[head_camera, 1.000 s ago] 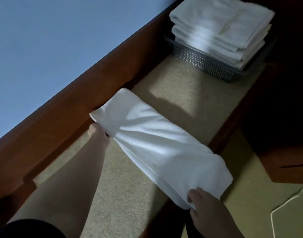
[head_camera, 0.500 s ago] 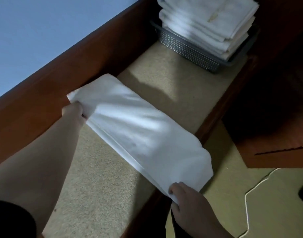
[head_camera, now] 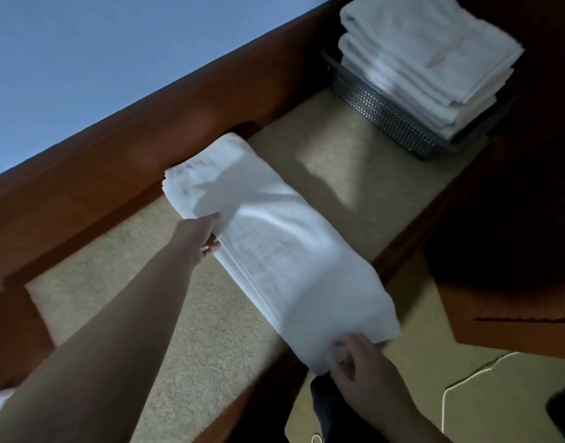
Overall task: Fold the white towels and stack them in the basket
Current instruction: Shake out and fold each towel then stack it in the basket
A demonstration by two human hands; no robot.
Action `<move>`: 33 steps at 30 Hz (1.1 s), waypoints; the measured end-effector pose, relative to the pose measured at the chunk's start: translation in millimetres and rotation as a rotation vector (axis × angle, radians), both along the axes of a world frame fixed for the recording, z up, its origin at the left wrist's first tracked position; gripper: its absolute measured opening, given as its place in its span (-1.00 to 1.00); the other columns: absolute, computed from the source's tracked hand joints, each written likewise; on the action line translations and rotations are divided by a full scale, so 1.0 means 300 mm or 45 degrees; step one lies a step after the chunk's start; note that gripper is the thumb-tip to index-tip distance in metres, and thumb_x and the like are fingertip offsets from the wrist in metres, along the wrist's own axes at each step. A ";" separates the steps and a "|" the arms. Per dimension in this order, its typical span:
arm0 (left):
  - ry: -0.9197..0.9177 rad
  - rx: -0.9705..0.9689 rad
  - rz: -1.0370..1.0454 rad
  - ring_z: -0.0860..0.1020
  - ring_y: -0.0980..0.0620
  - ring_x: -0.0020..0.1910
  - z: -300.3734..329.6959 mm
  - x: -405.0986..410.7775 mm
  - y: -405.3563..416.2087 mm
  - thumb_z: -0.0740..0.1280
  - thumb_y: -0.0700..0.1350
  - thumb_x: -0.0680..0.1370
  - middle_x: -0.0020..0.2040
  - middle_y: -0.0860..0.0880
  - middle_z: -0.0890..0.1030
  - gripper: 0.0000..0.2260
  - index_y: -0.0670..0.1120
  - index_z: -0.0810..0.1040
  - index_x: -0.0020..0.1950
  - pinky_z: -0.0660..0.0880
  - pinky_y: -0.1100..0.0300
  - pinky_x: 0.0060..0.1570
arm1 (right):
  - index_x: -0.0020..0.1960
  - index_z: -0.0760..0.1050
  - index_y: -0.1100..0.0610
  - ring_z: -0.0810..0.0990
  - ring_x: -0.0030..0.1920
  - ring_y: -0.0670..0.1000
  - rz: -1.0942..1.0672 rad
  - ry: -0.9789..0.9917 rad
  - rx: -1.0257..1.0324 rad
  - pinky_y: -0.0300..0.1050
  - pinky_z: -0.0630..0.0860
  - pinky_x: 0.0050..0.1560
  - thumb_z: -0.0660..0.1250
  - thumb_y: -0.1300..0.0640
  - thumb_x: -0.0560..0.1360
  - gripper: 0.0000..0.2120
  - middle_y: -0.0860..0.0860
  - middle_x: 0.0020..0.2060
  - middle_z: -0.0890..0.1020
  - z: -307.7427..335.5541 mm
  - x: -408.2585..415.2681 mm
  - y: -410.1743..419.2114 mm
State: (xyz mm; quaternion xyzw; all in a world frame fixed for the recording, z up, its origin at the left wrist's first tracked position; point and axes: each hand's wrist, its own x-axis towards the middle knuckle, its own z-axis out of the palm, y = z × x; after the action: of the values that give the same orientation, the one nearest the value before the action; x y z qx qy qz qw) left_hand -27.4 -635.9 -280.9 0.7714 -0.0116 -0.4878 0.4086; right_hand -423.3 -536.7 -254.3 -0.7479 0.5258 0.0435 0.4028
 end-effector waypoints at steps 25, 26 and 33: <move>-0.436 0.406 -0.076 0.62 -0.04 -0.19 -0.018 -0.976 0.487 0.35 0.18 0.61 -0.20 -0.02 0.66 -0.69 -0.05 0.61 -0.10 0.52 0.07 -0.25 | 0.25 0.53 0.04 0.63 0.04 -0.17 -0.145 -0.175 0.741 -0.28 0.49 -0.17 0.23 -0.10 0.70 -0.73 -0.05 0.12 0.68 -0.107 -0.331 -0.482; -0.456 0.425 -0.087 0.60 0.01 -0.19 -0.015 -1.005 0.499 0.34 0.19 0.62 -0.19 0.02 0.65 -0.70 -0.03 0.59 -0.09 0.48 0.08 -0.26 | 0.22 0.54 0.08 0.65 0.02 -0.13 -0.153 -0.170 0.717 -0.26 0.51 -0.19 0.26 -0.11 0.68 -0.71 0.00 0.12 0.69 -0.111 -0.332 -0.480; -0.296 0.484 -0.008 0.64 -0.08 -0.06 -0.100 -1.165 0.589 0.33 0.19 0.62 -0.11 0.01 0.68 -0.71 -0.03 0.62 -0.05 0.58 0.01 -0.01 | 0.29 0.39 0.13 0.64 0.05 0.01 0.020 -0.035 0.640 -0.13 0.55 -0.12 0.35 -0.12 0.64 -0.60 0.06 0.16 0.63 -0.149 -0.353 -0.506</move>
State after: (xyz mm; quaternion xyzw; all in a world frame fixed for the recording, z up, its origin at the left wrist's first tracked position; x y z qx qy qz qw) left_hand -376.8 -459.1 -310.8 0.8855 0.0312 -0.3901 0.2503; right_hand -529.2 -688.6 -299.1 -0.6287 0.4871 0.1658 0.5831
